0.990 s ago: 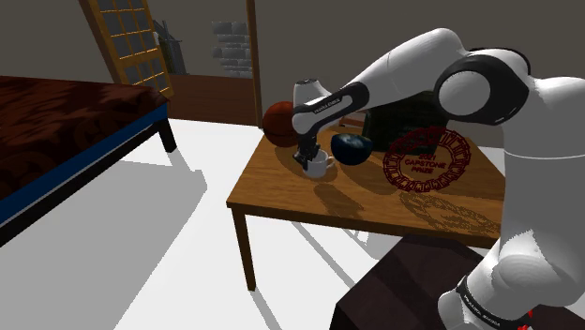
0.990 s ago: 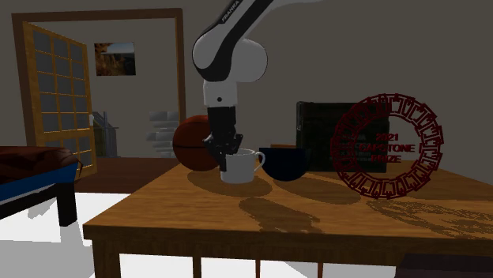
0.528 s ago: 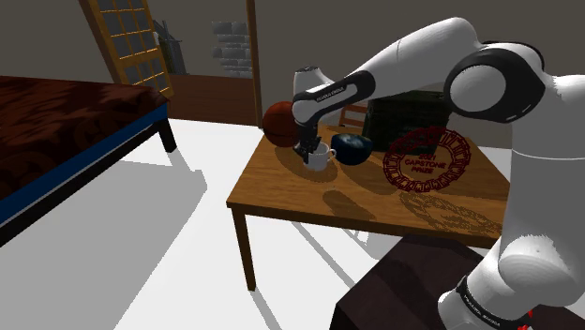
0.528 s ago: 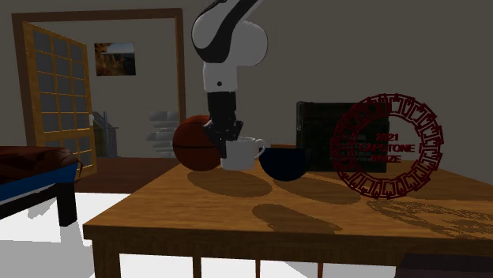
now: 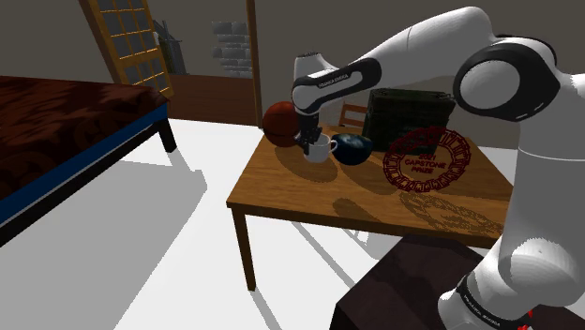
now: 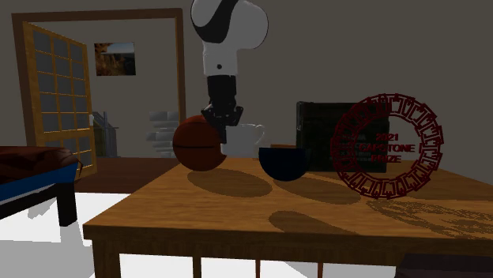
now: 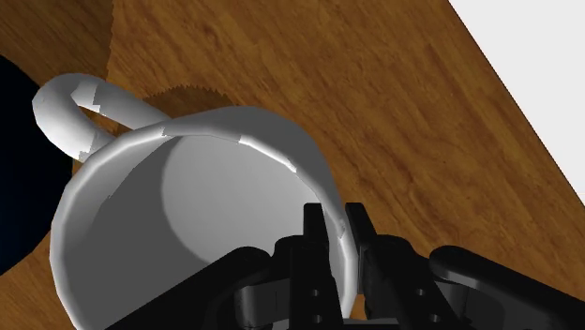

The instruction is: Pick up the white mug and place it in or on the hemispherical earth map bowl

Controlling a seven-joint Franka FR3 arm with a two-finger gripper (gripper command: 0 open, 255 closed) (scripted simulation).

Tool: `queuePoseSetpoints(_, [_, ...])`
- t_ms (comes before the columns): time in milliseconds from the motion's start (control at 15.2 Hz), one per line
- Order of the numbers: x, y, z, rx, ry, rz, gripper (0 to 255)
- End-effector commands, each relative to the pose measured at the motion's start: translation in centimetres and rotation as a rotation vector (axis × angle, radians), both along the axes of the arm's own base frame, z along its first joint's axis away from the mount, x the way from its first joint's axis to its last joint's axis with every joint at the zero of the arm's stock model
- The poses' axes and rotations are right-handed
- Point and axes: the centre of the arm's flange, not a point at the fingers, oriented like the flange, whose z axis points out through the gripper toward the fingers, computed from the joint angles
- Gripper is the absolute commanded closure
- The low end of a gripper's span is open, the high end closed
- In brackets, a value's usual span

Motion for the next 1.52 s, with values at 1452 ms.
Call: queuePoseSetpoints(1452, [-1.4,-9.1,9.5,0.0,0.0,0.0,255])
